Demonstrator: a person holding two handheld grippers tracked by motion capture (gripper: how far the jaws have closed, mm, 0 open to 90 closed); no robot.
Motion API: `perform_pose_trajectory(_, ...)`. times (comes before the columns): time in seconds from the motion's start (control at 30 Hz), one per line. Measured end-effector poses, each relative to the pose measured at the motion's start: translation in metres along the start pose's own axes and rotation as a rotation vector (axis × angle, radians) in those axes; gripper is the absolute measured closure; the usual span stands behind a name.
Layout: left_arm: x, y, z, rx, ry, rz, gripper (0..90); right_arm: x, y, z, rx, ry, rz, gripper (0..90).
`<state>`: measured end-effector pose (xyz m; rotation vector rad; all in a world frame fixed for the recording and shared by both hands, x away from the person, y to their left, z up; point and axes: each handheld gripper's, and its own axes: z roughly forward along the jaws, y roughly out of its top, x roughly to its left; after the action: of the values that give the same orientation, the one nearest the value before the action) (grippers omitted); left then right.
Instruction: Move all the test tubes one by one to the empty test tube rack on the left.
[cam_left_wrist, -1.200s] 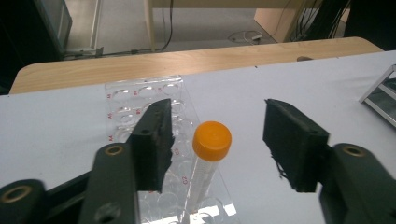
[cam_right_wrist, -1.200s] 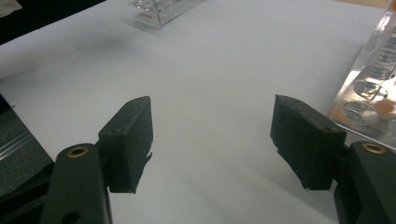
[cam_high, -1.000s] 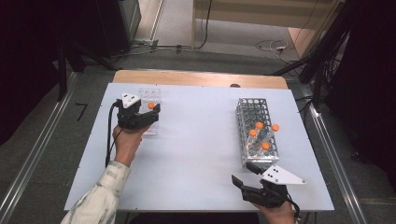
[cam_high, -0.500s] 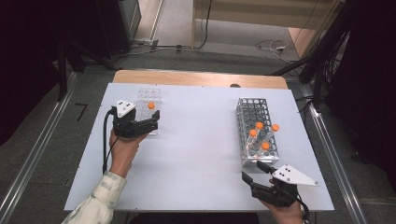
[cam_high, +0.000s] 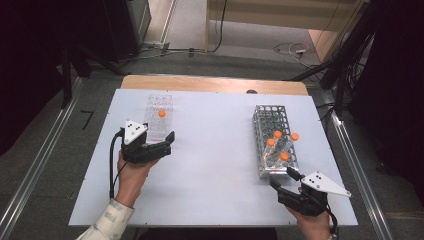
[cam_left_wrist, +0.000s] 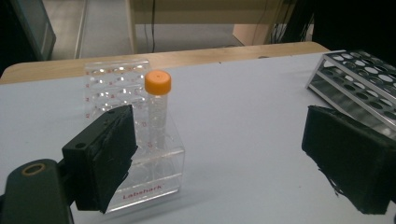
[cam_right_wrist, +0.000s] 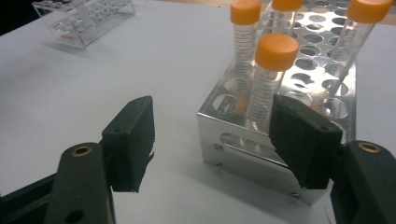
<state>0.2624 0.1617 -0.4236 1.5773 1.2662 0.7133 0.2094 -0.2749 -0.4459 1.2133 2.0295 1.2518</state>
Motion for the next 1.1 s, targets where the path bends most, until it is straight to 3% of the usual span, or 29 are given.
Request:
perform_pose_trajectory(0.4,-0.002,-0.015,-0.005,0.026,-0.061,-0.031,6.4,-0.016,0.004,0.020,-0.018,-0.072,0.018,45.8)
perform_pose_trajectory(0.8,-0.007,-0.018,-0.007,0.033,-0.089,-0.018,3.6,-0.024,0.003,0.033,-0.018,-0.073,0.028,60.3)
perform_pose_trajectory(0.93,-0.010,-0.020,-0.006,0.042,-0.097,-0.011,3.9,-0.022,0.002,0.035,-0.020,-0.076,0.011,70.7)
perform_pose_trajectory(1.1,-0.011,-0.021,-0.007,0.038,-0.106,-0.013,4.3,-0.022,0.007,0.032,-0.044,-0.083,0.003,71.3)
